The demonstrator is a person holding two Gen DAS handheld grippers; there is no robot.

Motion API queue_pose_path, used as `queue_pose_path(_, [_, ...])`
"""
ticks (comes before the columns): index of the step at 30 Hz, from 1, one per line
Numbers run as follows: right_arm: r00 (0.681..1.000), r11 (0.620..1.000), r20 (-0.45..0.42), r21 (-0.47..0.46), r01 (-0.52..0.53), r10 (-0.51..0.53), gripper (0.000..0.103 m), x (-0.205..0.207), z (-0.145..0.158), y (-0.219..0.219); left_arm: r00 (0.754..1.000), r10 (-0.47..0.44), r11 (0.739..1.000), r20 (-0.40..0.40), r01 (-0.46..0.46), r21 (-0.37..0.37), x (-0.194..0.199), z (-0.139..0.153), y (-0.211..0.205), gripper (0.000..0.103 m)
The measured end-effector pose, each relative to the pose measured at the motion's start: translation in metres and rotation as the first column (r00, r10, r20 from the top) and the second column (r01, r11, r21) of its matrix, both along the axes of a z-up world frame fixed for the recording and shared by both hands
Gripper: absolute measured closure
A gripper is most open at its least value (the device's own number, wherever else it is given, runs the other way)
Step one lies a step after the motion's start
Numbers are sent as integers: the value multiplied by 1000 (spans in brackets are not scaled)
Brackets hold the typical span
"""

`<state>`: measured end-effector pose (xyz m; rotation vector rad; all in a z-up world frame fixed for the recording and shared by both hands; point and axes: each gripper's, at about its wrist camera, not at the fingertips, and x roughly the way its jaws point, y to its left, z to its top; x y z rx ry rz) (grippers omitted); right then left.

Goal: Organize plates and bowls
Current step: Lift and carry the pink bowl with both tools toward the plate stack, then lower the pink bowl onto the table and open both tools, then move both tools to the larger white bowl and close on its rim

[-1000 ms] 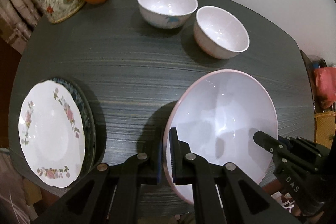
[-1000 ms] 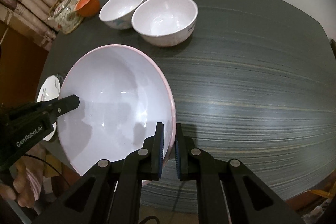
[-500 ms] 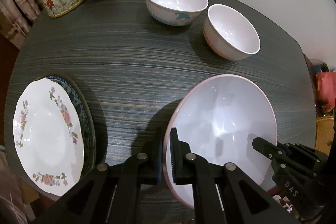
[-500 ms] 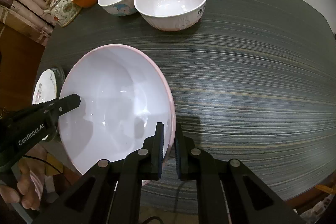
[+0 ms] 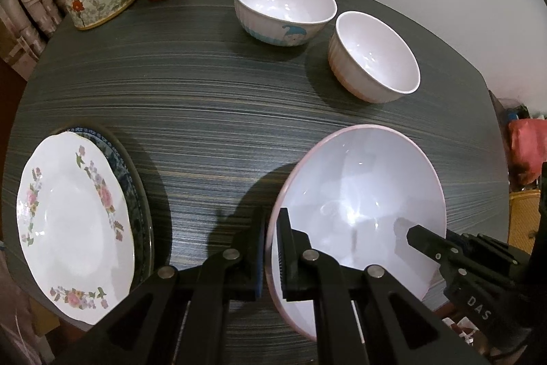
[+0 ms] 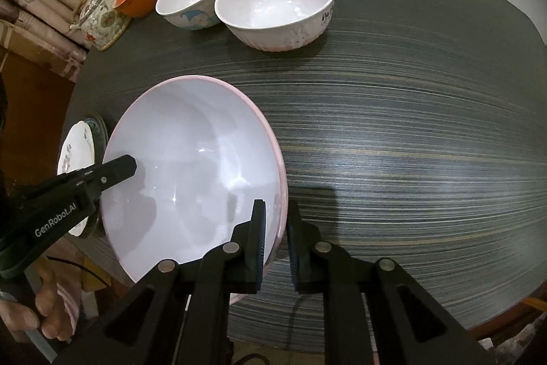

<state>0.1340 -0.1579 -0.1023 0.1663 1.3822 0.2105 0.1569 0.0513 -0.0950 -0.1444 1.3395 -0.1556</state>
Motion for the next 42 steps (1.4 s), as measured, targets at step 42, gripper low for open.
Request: queue_pose_path(42, [996, 998, 69, 9, 57, -58, 74, 83, 35, -57, 1000, 22, 997, -17, -23, -75, 98, 27, -31, 87])
